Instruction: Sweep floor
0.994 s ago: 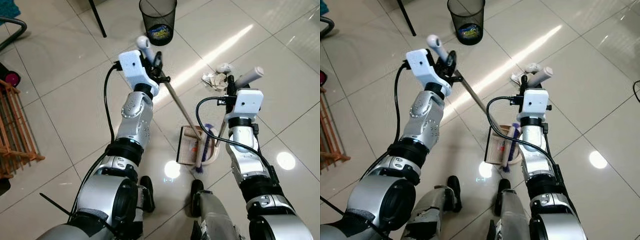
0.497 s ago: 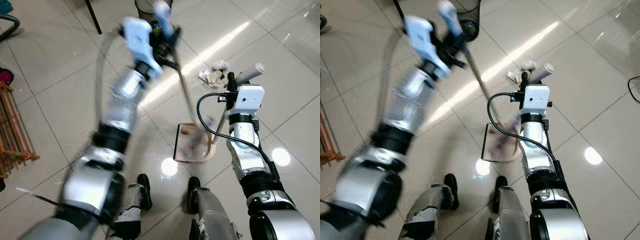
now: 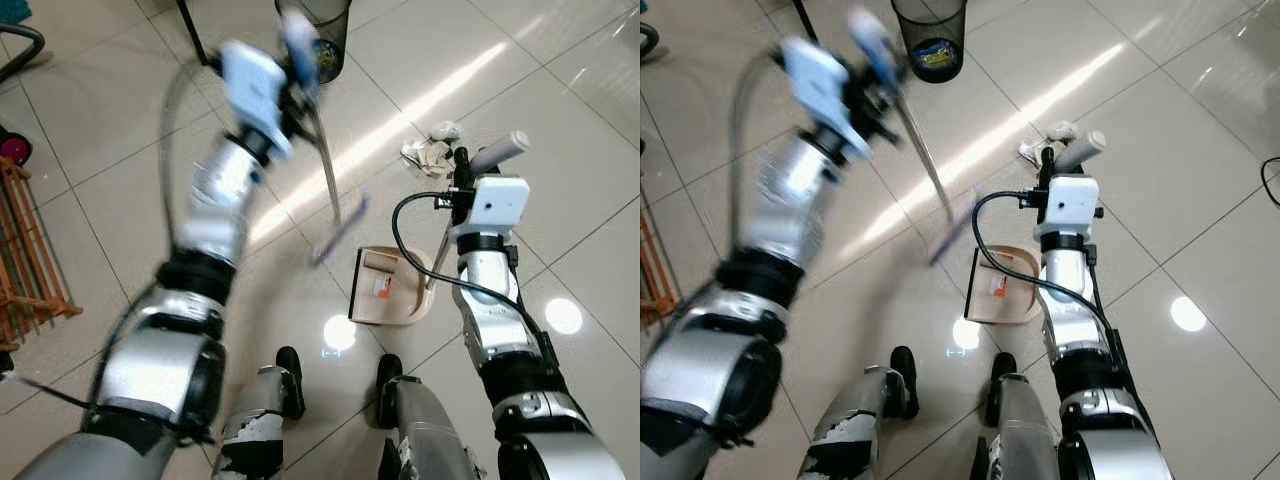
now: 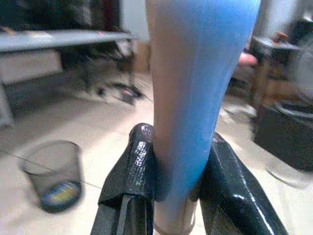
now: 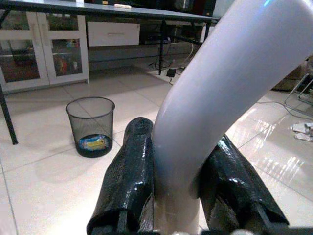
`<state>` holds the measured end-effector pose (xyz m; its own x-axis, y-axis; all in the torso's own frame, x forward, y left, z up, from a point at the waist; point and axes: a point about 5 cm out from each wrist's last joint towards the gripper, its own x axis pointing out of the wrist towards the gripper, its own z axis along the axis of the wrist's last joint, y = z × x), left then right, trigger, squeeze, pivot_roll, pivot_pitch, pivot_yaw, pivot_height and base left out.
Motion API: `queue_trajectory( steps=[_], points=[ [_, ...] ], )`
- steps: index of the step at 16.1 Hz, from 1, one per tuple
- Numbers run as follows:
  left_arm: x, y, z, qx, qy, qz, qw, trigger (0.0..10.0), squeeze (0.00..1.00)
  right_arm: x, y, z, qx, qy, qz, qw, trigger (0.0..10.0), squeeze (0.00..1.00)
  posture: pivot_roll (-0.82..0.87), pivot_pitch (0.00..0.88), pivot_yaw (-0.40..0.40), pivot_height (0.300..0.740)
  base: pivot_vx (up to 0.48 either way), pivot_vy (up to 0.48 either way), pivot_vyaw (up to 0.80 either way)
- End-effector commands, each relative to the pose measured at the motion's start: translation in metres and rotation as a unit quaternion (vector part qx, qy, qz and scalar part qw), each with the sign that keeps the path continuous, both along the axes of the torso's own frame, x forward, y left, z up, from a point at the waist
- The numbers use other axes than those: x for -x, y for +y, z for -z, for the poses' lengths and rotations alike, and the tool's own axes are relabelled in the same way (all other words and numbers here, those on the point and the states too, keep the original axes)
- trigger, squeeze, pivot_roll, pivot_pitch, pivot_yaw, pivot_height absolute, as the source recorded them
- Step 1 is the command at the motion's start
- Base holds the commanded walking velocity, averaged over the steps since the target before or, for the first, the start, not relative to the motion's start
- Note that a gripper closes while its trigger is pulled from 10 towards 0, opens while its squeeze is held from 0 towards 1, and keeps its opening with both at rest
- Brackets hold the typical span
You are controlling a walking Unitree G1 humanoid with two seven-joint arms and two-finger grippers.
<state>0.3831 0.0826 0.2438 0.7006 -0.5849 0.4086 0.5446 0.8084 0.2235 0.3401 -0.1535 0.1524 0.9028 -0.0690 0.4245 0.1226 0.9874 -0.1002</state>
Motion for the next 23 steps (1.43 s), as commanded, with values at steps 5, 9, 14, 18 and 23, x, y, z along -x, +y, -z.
queue_trajectory(
  steps=[5, 9, 14, 18, 23],
  points=[
    [0.012, -0.045, 0.032, -0.009, 0.034, 0.061, 0.998, 10.0, 0.0, 0.014, 0.001, 0.035, -0.067, 0.079, 0.02, 0.994, 10.0, 0.0, 0.11, 0.408, 0.101, 0.74, 0.0, 0.0, 0.0],
    [0.016, -0.069, 0.022, 0.05, 0.04, 0.096, 0.993, 10.0, 0.0, 0.015, -0.003, 0.027, -0.08, 0.075, 0.017, 0.994, 10.0, 0.0, 0.06, 0.36, 0.09, 0.74, 0.0, 0.0, 0.0],
    [0.038, -0.066, 0.011, -0.036, -0.008, 0.232, 0.972, 10.0, 0.0, 0.015, -0.023, 0.034, -0.068, 0.108, 0.048, 0.991, 10.0, 0.0, 0.05, 0.275, 0.104, 0.74, 0.0, 0.0, 0.0],
    [0.053, -0.03, -0.026, -0.1, -0.038, 0.287, 0.952, 10.0, 0.0, 0.009, -0.043, 0.028, -0.061, 0.109, 0.069, 0.99, 10.0, 0.0, 0.05, 0.241, 0.097, 0.74, 0.0, 0.0, 0.0],
    [0.047, 0.014, -0.079, -0.095, -0.061, 0.245, 0.963, 10.0, 0.0, 0.008, -0.055, 0.028, -0.059, 0.117, 0.078, 0.988, 10.0, 0.0, 0.03, 0.193, 0.08, 0.74, 0.0, 0.0, 0.0]
  ],
)
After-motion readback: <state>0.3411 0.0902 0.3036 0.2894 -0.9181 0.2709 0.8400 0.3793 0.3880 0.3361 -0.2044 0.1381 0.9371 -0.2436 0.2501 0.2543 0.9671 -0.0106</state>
